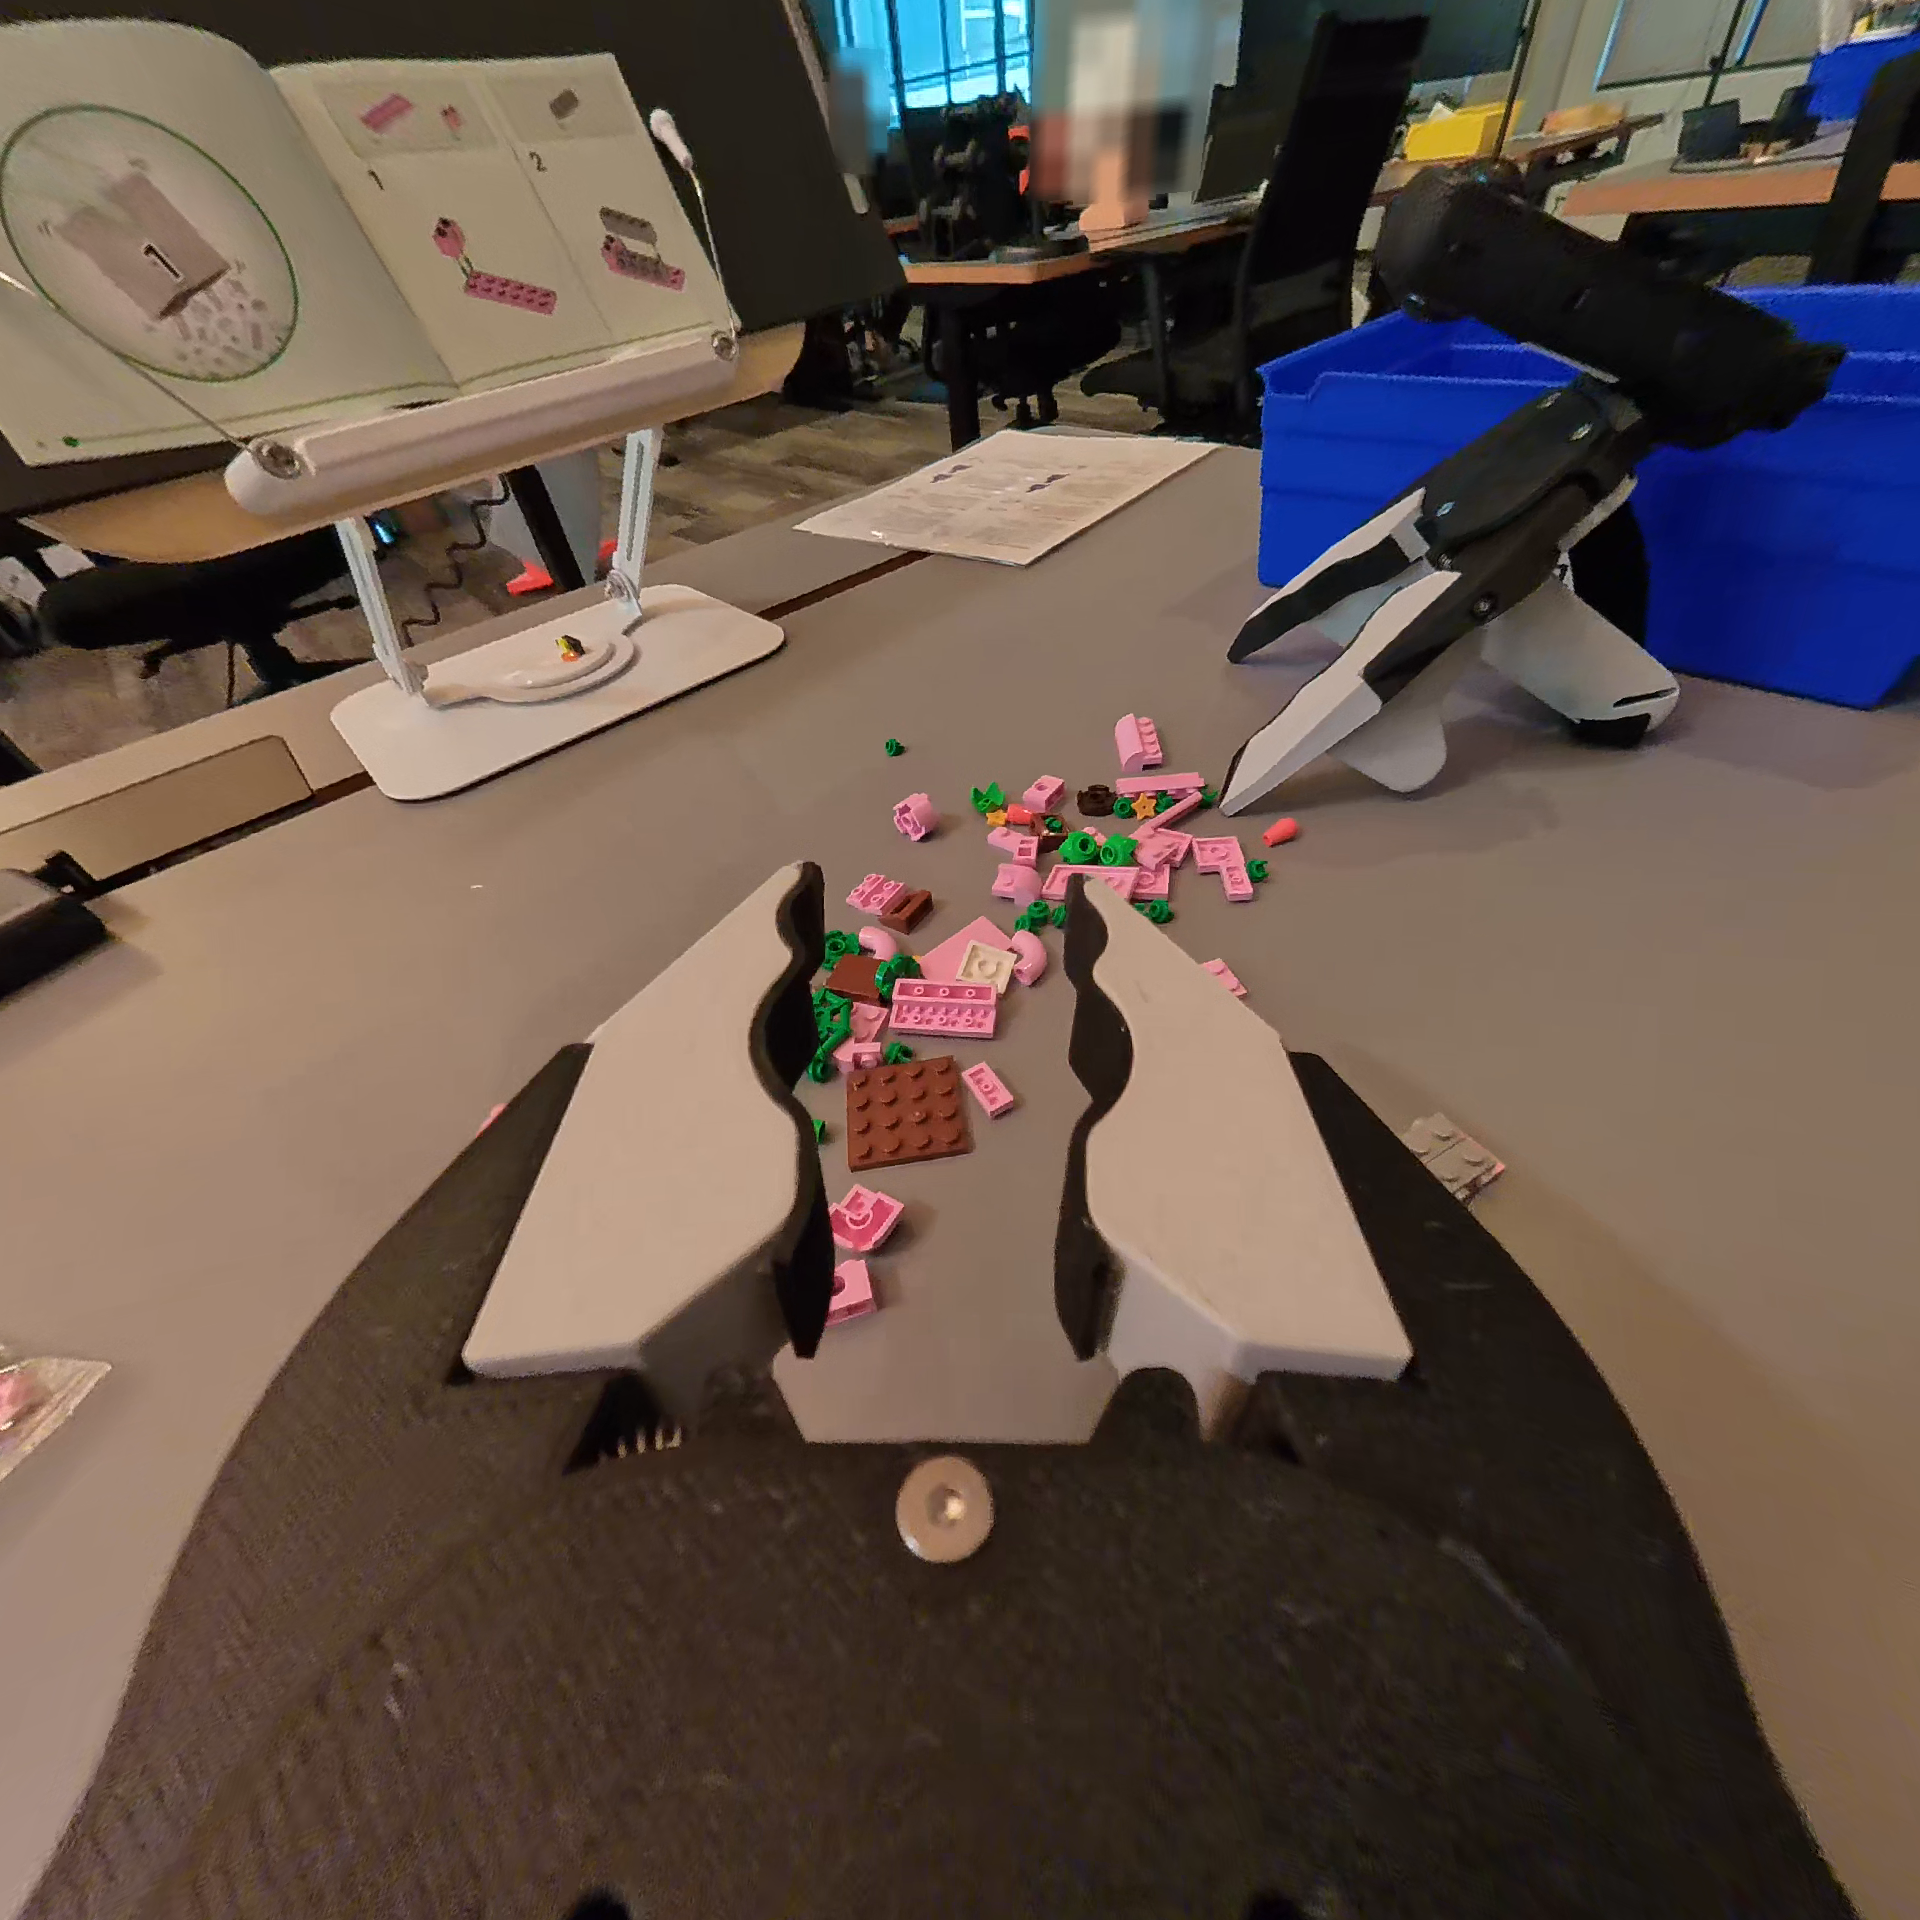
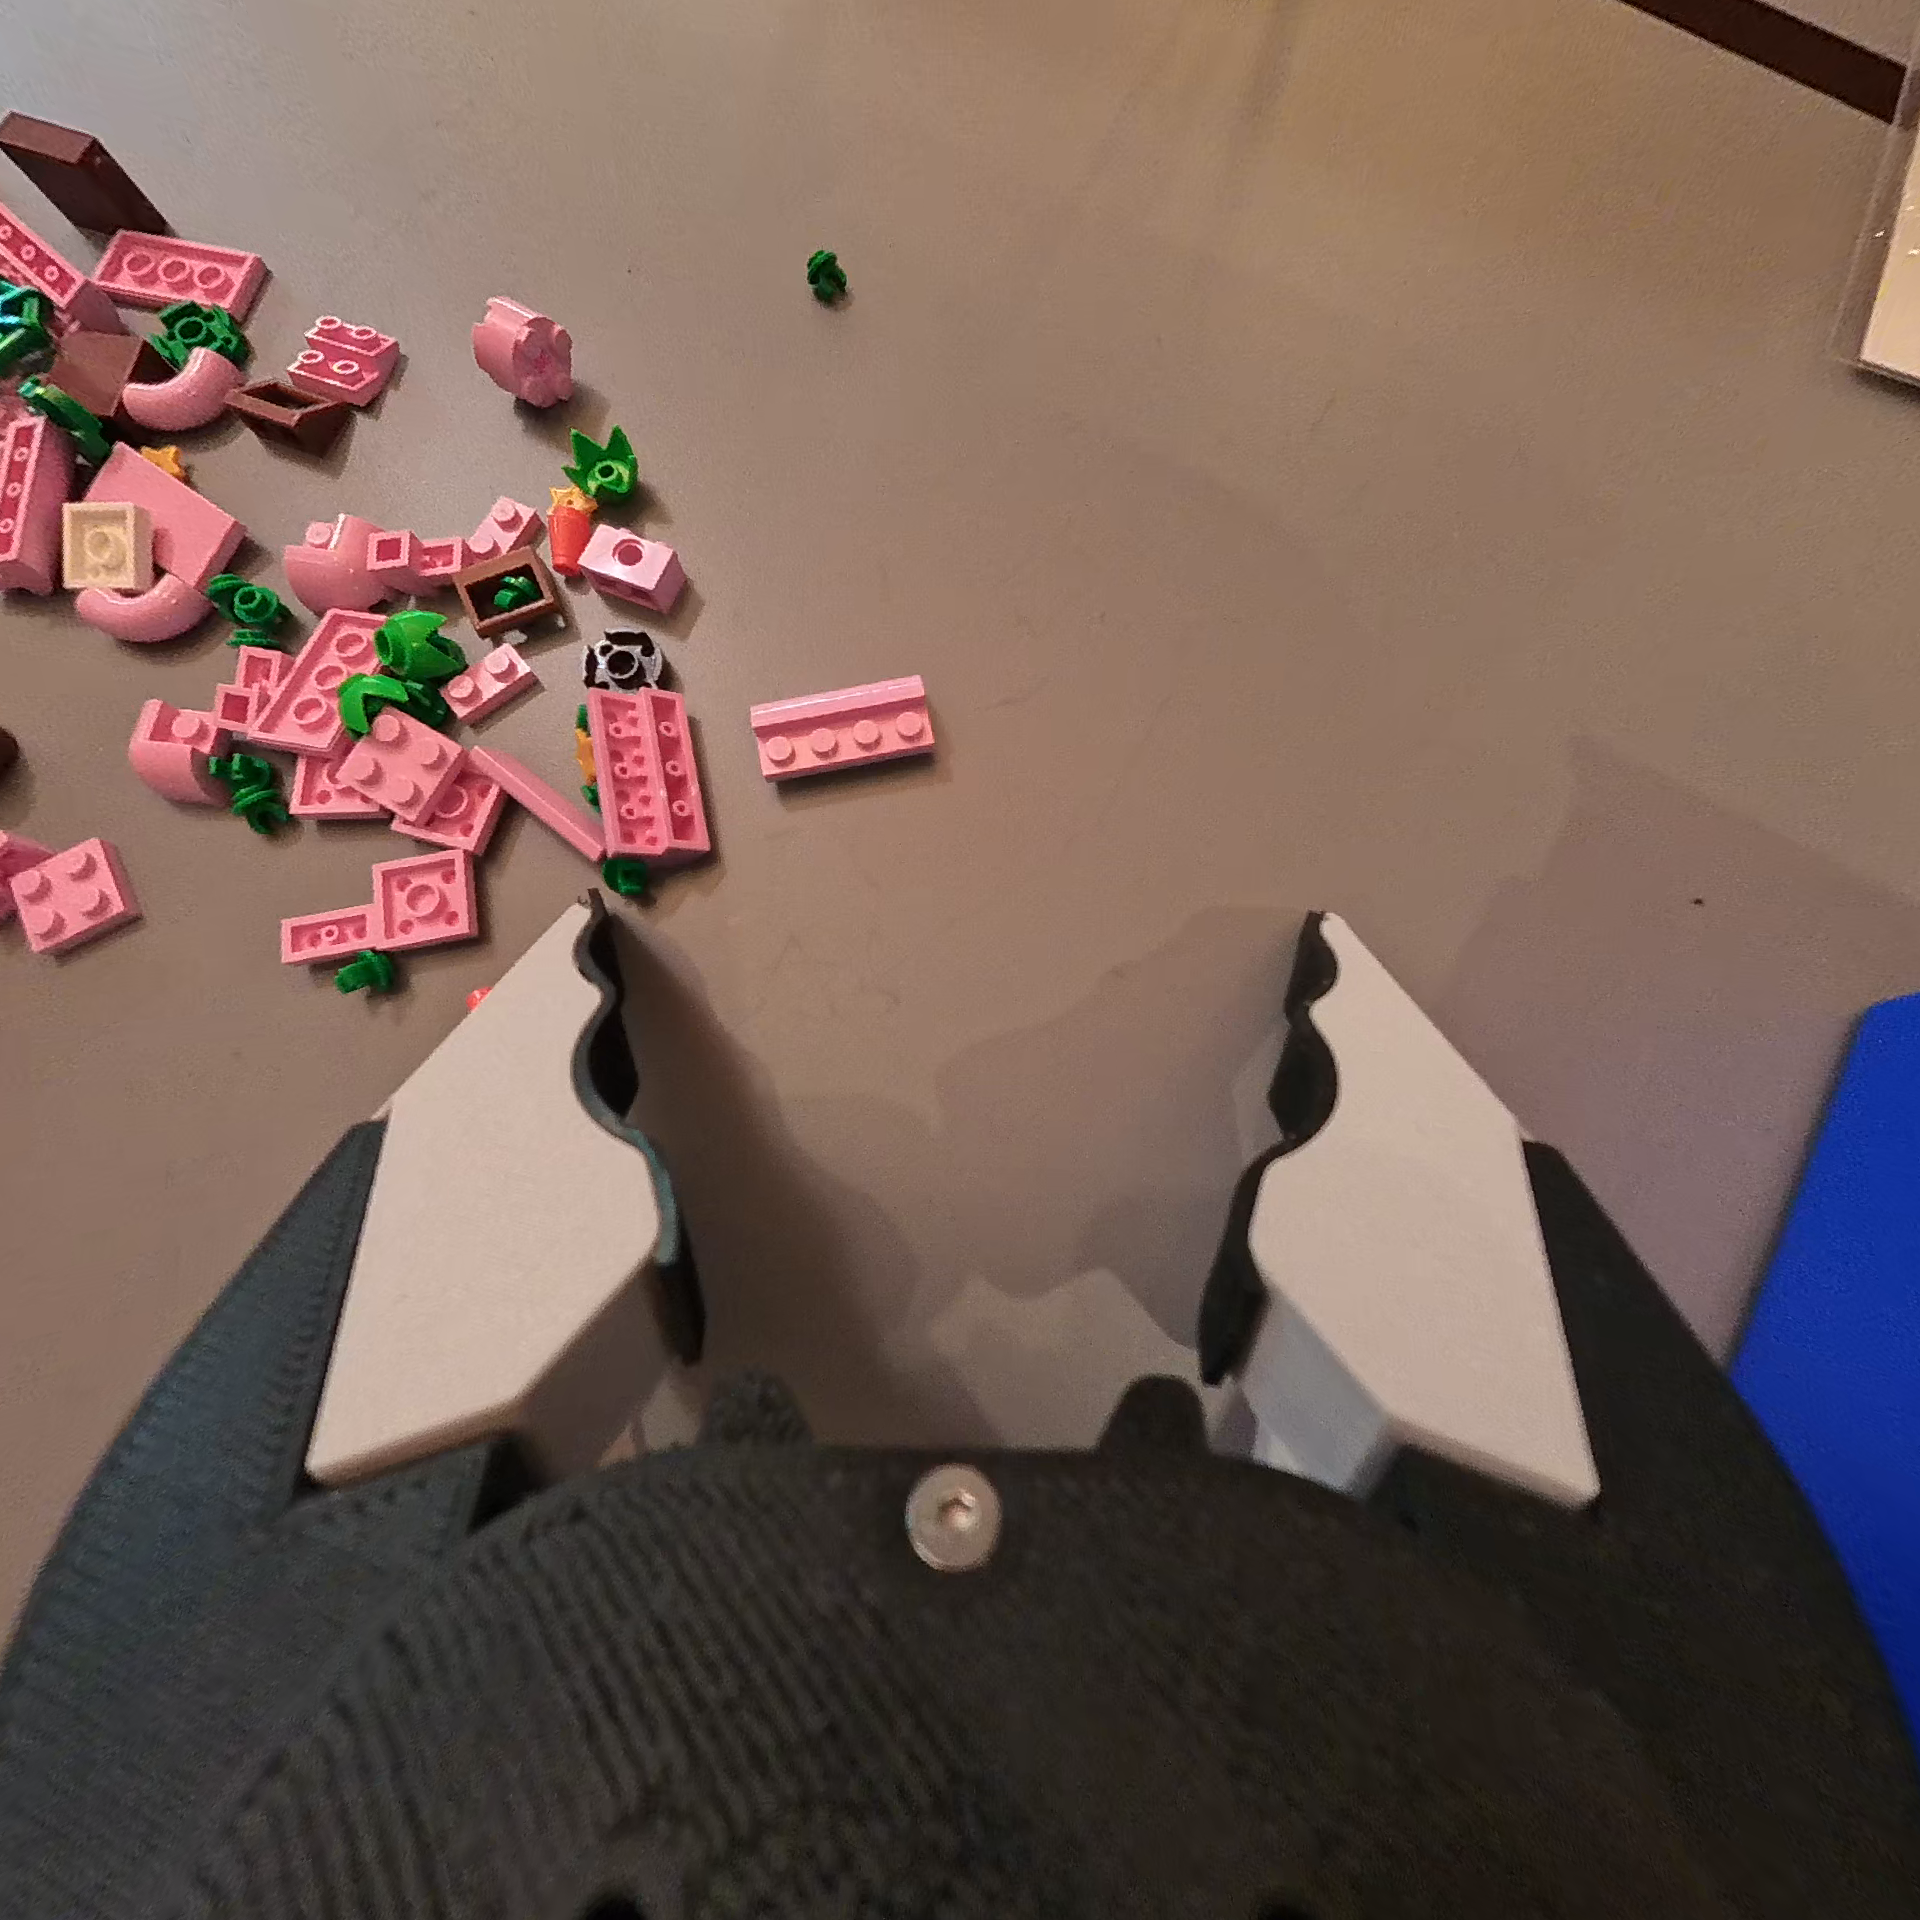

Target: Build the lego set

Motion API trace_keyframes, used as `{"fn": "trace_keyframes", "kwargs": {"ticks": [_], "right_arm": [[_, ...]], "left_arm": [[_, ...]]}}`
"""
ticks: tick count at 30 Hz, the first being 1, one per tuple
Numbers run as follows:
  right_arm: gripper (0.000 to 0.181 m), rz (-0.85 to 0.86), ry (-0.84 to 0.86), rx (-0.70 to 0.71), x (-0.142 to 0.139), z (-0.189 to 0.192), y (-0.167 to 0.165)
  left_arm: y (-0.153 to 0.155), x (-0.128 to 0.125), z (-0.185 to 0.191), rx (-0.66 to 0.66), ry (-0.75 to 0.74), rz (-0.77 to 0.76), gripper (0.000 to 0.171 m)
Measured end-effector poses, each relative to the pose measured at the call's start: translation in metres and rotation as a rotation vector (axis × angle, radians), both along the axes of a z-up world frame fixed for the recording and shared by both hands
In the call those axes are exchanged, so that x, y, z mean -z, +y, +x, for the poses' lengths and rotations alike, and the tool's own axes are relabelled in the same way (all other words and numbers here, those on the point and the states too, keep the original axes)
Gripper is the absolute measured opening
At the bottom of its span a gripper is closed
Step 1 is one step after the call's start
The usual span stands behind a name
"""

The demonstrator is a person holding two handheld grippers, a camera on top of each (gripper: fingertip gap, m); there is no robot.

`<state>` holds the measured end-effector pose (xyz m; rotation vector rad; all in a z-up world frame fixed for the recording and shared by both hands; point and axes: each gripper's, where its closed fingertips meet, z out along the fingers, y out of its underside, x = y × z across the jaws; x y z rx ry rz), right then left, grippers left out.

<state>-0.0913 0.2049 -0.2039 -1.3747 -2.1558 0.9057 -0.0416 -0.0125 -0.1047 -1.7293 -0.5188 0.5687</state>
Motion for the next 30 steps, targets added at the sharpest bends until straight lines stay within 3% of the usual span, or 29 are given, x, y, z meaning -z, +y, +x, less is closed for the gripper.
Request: {"fn": "trace_keyframes", "kwargs": {"ticks": [30], "right_arm": [[0.126, 0.000, 0.000, 0.000, 0.0000, -0.0002, 0.0000]], "left_arm": [[-0.0025, 0.0057, -0.0012, -0.013, -0.007, -0.007, 0.040]]}}
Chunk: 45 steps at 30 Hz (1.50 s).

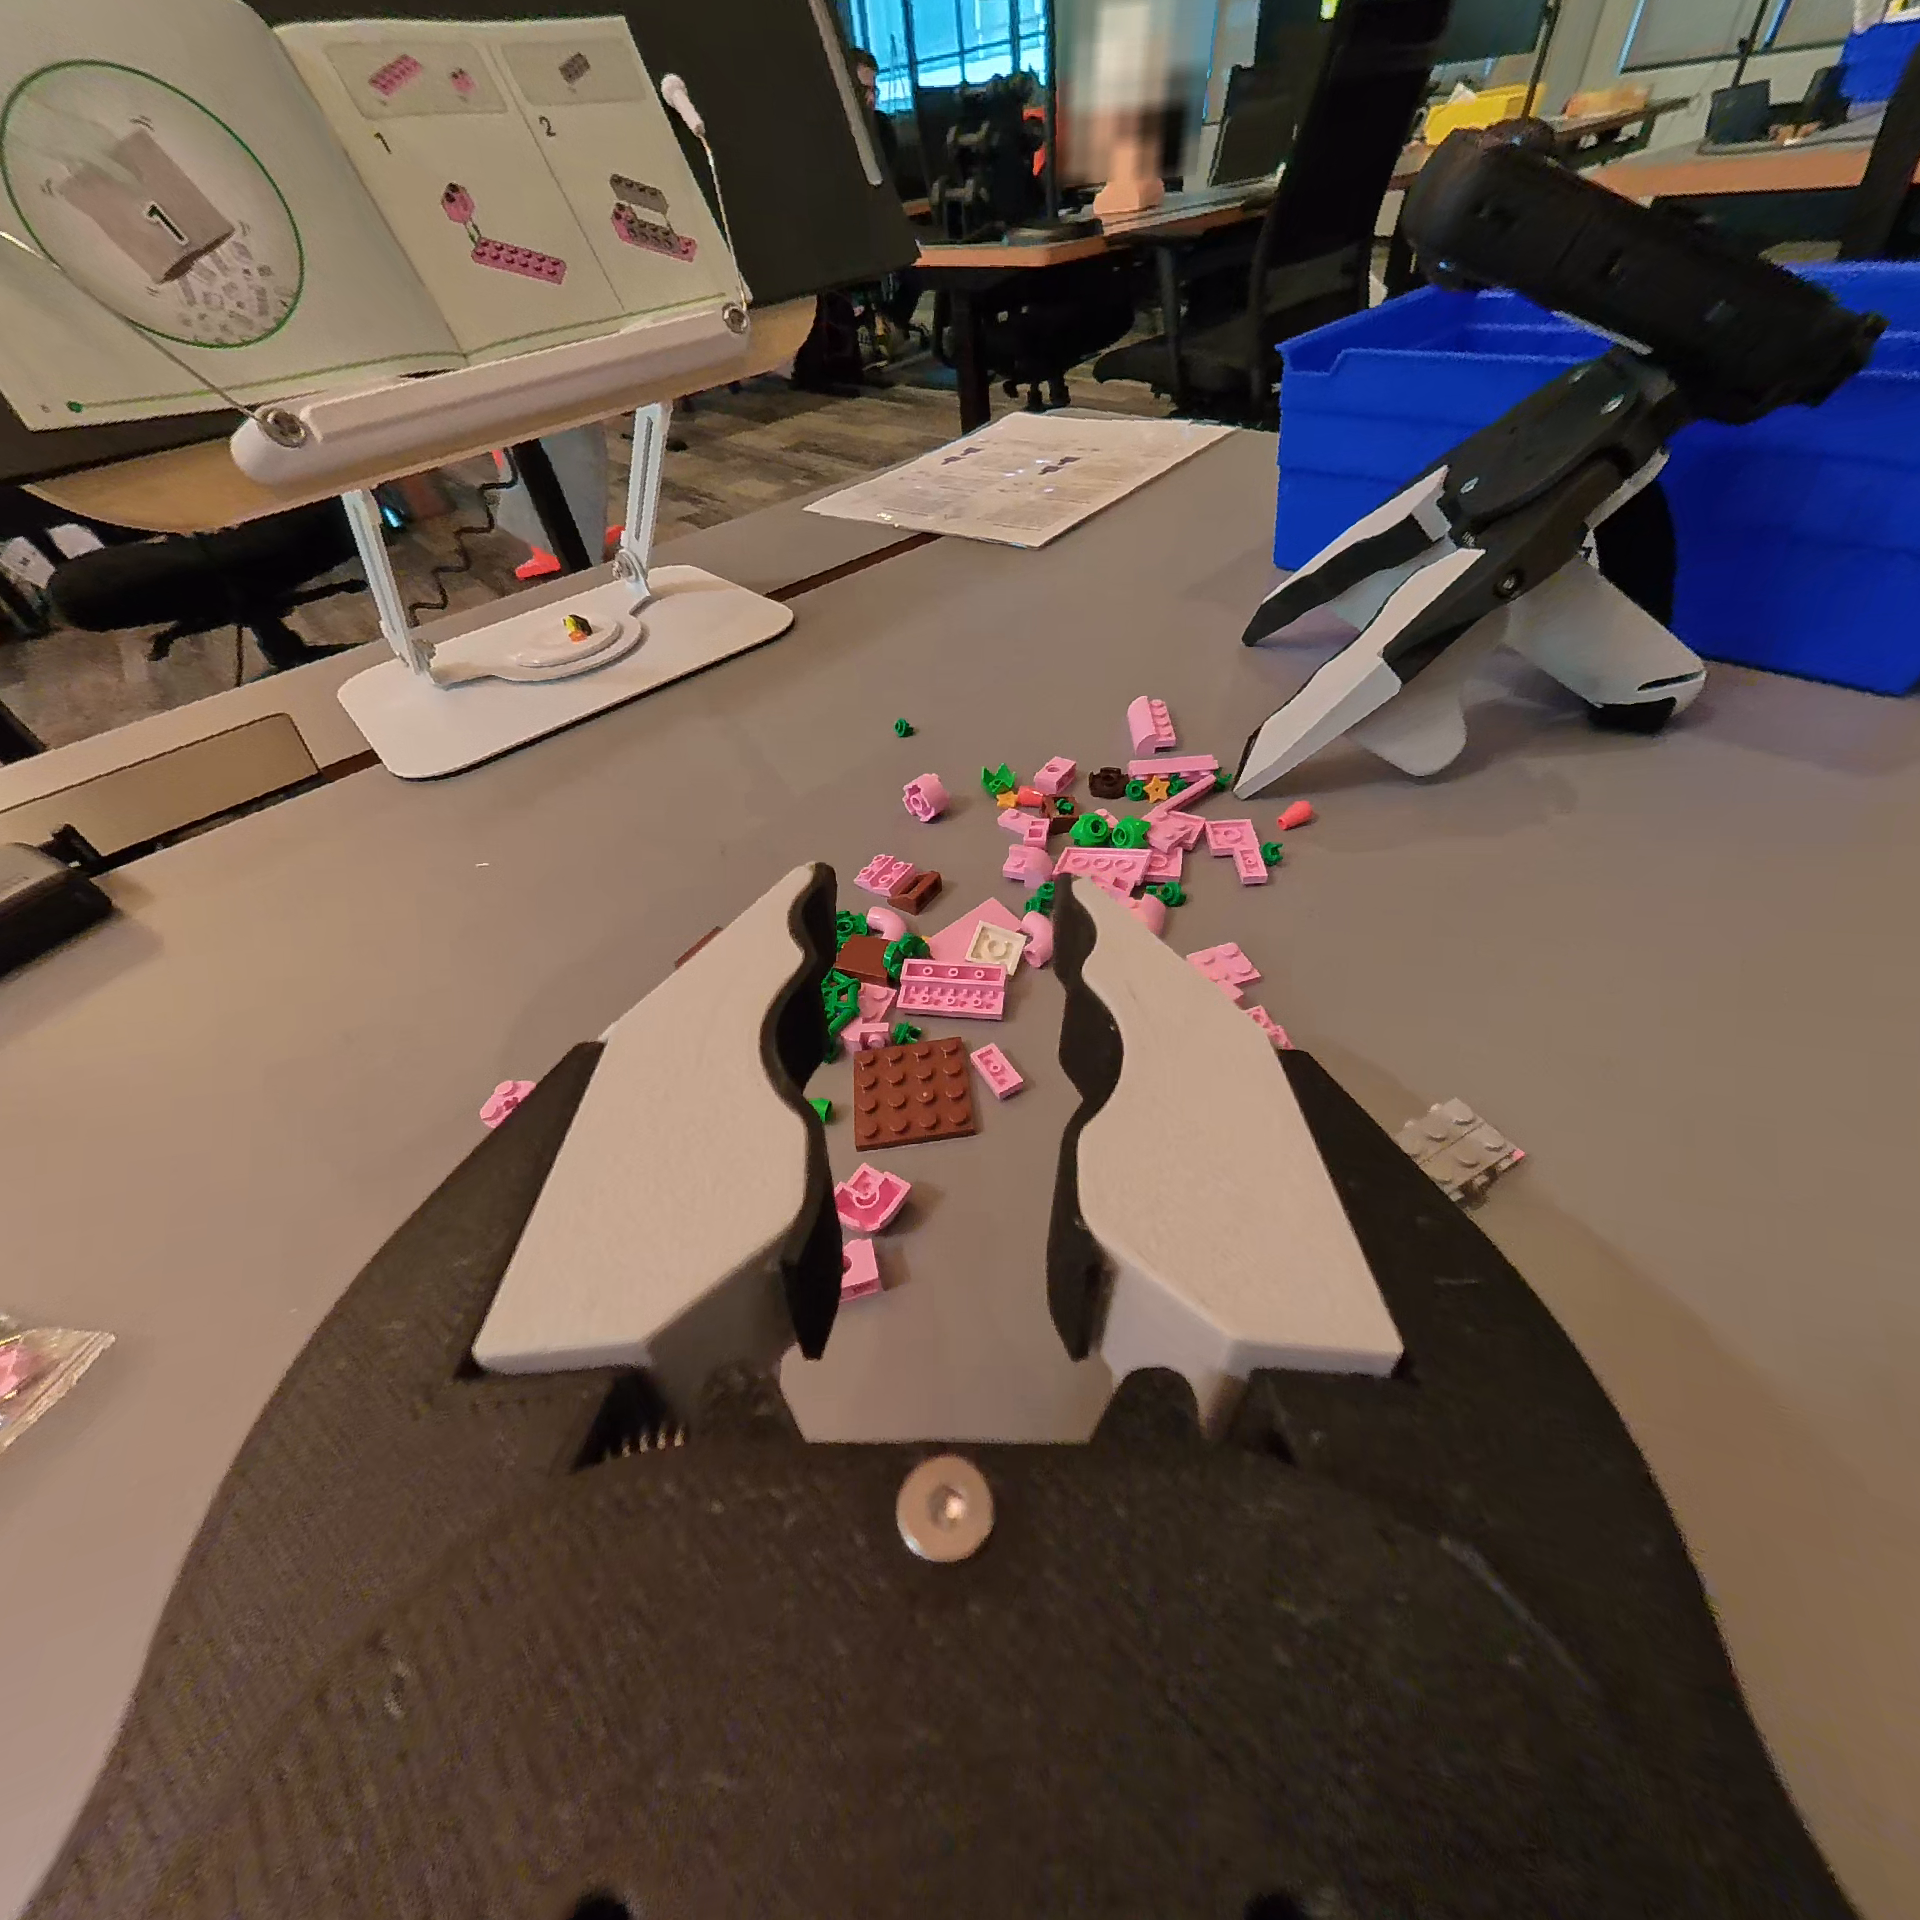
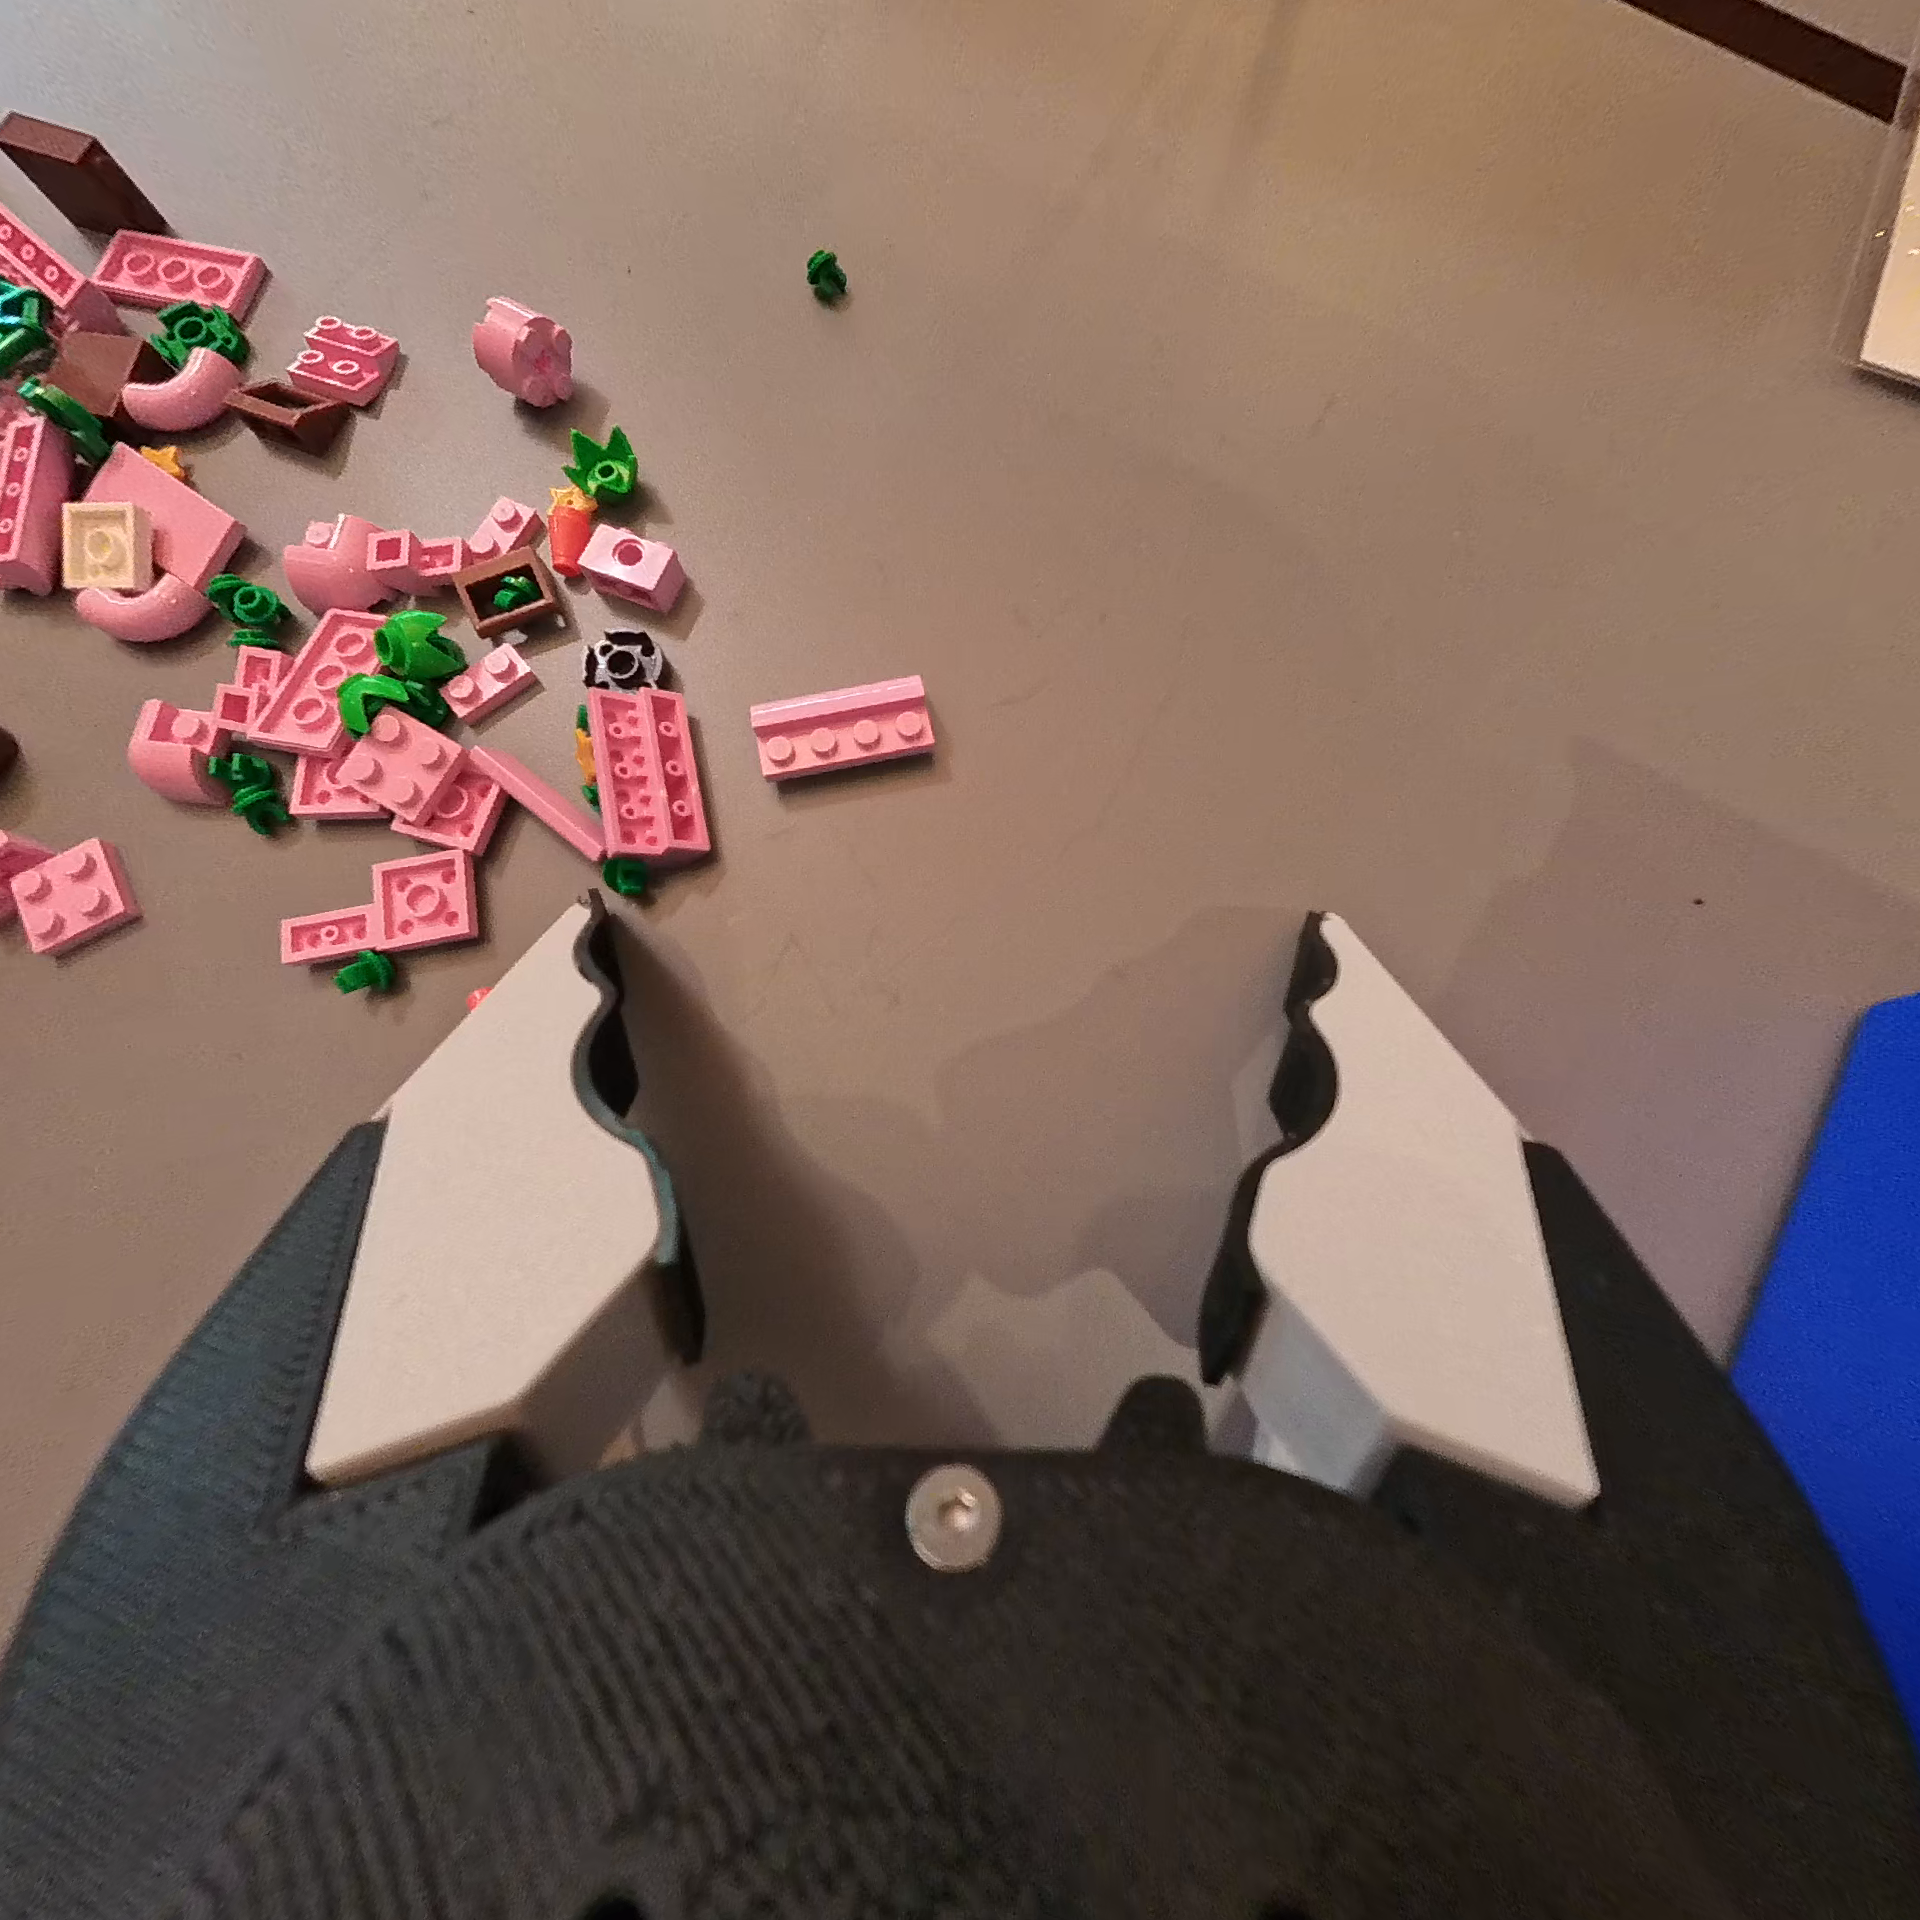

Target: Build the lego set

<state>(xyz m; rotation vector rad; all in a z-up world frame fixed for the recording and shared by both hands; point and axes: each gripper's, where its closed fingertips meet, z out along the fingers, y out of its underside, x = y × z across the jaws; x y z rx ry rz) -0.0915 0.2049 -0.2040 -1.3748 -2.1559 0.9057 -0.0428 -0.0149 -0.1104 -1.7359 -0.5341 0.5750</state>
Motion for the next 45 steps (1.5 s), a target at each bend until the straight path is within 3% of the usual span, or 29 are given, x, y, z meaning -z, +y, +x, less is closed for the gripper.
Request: {"fn": "trace_keyframes", "kwargs": {"ticks": [8, 21, 27, 45], "right_arm": [[0.126, 0.000, 0.000, 0.000, 0.000, 0.000, 0.000], [0.126, 0.000, 0.000, 0.000, 0.000, 0.000, 0.000], [0.126, 0.000, 0.000, 0.000, 0.000, 0.000, 0.000], [0.126, 0.000, 0.000, 0.000, 0.000, 0.000, 0.000]], "left_arm": [[0.004, 0.002, -0.004, -0.036, 0.042, -0.051, 0.038], [-0.005, 0.002, -0.023, -0.084, -0.047, 0.011, 0.039], [0.000, 0.005, -0.023, -0.047, -0.036, 0.010, 0.040], [0.007, -0.018, 0.005, 0.076, 0.059, 0.071, 0.041]]}}
